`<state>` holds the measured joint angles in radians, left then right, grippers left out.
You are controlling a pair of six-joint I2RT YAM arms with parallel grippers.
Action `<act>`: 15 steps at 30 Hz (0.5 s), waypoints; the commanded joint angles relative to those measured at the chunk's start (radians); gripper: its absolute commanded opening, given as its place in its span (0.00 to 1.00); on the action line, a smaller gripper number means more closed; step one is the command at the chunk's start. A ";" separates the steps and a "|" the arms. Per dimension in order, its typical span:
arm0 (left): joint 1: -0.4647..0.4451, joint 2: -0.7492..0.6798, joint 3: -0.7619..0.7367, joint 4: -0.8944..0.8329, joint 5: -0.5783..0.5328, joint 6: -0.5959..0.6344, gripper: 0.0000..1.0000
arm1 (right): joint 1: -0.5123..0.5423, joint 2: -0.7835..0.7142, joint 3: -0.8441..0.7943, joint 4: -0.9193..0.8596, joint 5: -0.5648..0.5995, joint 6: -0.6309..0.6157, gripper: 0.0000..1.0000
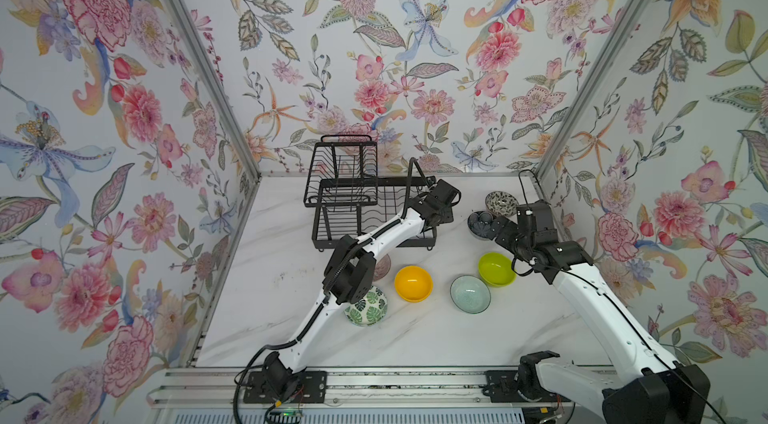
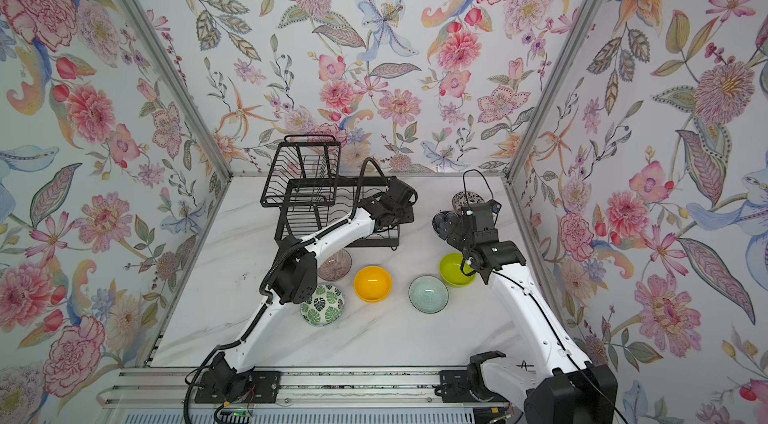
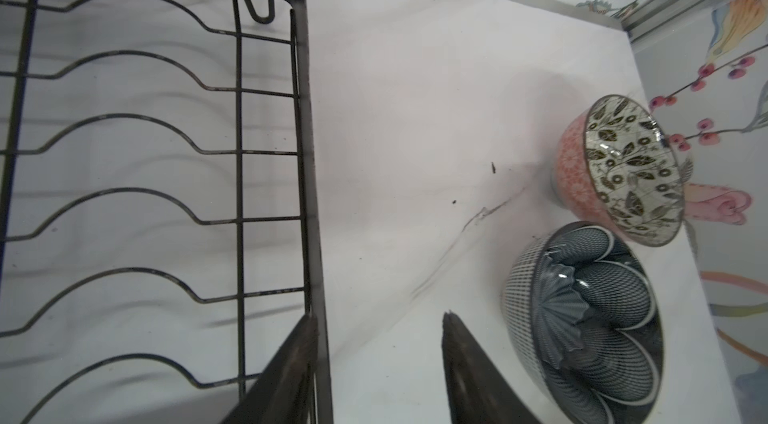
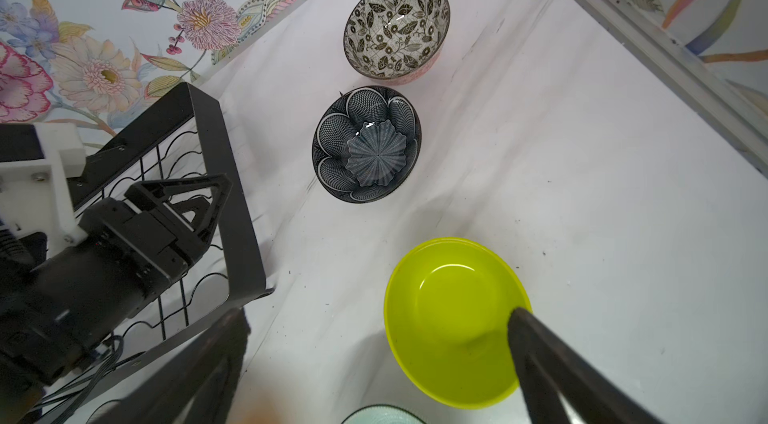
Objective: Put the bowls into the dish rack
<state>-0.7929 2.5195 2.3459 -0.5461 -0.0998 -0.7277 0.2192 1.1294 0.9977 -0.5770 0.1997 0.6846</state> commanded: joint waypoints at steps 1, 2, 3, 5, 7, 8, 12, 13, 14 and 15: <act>0.027 -0.097 0.039 -0.011 0.013 0.024 0.70 | -0.020 0.017 0.027 -0.013 -0.040 -0.024 0.99; 0.034 -0.123 0.048 -0.025 0.012 0.018 0.81 | -0.028 0.028 0.035 -0.008 -0.049 -0.027 0.99; 0.046 -0.152 0.061 -0.042 0.027 -0.005 0.89 | -0.035 0.046 0.048 -0.002 -0.057 -0.027 0.99; 0.067 -0.215 0.083 -0.051 0.040 -0.014 0.99 | -0.043 0.076 0.066 0.008 -0.058 -0.030 0.99; 0.082 -0.286 0.105 -0.062 0.002 0.010 0.99 | -0.045 0.110 0.079 0.034 -0.057 -0.033 0.99; 0.089 -0.328 0.110 -0.059 -0.010 0.034 0.99 | -0.043 0.132 0.085 0.053 -0.068 -0.033 0.99; 0.127 -0.490 0.091 -0.072 -0.068 0.131 0.99 | -0.007 0.253 0.144 0.108 -0.125 -0.072 0.99; 0.141 -0.530 0.075 -0.085 -0.087 0.149 0.99 | 0.005 0.289 0.165 0.114 -0.135 -0.088 0.99; 0.159 -0.577 0.050 -0.103 -0.123 0.161 0.99 | 0.025 0.333 0.190 0.116 -0.143 -0.107 0.99; 0.182 -0.634 0.008 -0.117 -0.155 0.170 0.99 | 0.045 0.374 0.215 0.118 -0.145 -0.127 0.99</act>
<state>-0.6491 2.0243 2.3947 -0.6056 -0.1516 -0.6376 0.2203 1.4261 1.1503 -0.4973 0.0975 0.6239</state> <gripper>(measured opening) 0.989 0.989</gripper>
